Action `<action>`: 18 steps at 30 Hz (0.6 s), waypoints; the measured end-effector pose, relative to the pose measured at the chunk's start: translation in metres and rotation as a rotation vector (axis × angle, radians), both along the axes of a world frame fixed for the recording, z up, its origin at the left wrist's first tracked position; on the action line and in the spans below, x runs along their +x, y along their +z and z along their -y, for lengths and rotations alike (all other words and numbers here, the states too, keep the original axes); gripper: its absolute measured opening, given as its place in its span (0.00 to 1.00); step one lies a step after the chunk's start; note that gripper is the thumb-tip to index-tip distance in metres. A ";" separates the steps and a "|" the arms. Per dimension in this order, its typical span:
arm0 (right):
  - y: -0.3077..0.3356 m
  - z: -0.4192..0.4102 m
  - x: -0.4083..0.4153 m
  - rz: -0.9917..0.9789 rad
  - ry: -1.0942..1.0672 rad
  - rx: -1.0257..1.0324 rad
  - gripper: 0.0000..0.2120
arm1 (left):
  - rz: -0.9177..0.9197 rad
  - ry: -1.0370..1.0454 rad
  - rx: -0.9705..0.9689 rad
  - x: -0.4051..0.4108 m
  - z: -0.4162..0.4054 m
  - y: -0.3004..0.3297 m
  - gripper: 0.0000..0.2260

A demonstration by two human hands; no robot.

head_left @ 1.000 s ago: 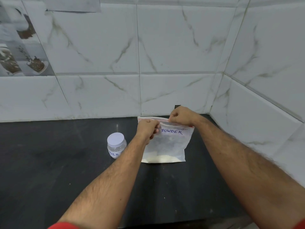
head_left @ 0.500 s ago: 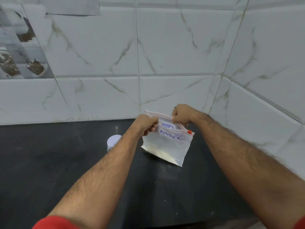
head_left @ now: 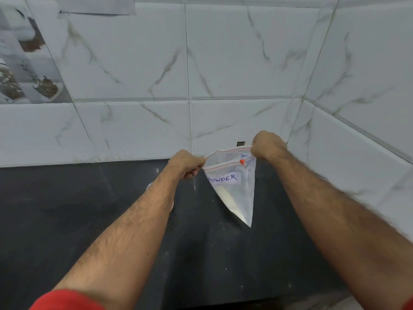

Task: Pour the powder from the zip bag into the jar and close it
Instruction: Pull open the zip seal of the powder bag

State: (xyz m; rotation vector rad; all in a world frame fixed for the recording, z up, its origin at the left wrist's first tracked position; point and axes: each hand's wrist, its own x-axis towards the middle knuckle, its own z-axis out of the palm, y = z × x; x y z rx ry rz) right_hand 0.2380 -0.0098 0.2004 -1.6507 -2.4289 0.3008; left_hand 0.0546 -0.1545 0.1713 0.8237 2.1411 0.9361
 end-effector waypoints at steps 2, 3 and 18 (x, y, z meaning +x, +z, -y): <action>-0.001 -0.001 -0.001 -0.026 0.045 -0.130 0.09 | -0.057 0.008 -0.028 -0.002 0.001 -0.005 0.09; -0.001 -0.002 -0.001 -0.061 0.060 -0.182 0.10 | -0.078 0.009 -0.042 -0.002 0.001 -0.008 0.09; -0.033 -0.028 0.034 -0.298 -0.119 -0.584 0.05 | -0.050 -0.083 0.089 0.029 -0.042 0.019 0.09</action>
